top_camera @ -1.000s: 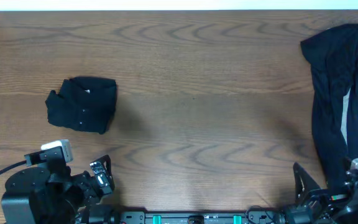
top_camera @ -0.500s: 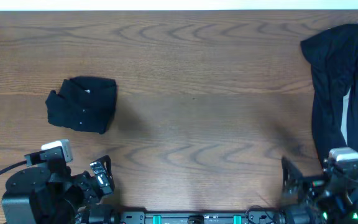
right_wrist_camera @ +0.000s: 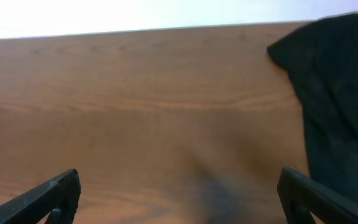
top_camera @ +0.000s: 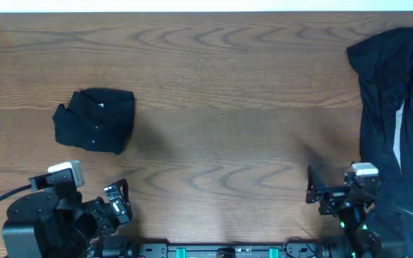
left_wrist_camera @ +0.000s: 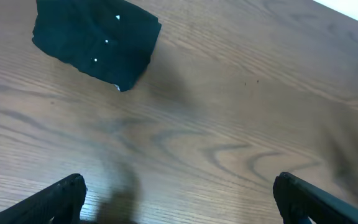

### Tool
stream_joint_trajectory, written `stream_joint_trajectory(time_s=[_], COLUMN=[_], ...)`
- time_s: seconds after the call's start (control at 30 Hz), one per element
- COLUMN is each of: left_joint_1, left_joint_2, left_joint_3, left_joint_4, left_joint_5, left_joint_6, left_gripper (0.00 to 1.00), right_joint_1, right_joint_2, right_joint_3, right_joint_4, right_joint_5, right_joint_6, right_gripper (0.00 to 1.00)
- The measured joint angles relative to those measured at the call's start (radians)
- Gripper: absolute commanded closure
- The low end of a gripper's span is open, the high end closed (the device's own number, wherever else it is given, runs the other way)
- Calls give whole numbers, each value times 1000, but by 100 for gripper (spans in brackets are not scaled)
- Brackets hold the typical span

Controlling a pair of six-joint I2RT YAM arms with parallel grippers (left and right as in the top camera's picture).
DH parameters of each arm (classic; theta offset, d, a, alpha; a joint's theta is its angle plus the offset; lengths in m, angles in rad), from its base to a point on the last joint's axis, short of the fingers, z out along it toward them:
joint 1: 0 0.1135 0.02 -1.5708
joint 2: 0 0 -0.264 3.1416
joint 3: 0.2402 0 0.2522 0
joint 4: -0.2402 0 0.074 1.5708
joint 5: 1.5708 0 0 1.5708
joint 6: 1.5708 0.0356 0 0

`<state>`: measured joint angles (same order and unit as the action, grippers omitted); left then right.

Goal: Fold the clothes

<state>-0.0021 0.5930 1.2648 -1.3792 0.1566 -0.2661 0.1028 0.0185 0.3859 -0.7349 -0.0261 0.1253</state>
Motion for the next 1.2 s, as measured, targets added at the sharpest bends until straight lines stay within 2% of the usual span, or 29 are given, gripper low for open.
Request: stream_joint_trajectory(time_s=[0.5,1.2], left_joint_1=[0,0], left_joint_2=[0,0], left_joint_3=[0,0], left_joint_4=[0,0], left_joint_5=[0,0], left_joint_6=[0,0], left_gripper=[2,2], right_joint_1=[0,0], right_joint_2=[-4,-4], right_joint_3=[-226,-232], right_joint_4=[137,153], right_joint_5=[-3,-3], right_joint_6=[32,69], right_gripper=[1,1])
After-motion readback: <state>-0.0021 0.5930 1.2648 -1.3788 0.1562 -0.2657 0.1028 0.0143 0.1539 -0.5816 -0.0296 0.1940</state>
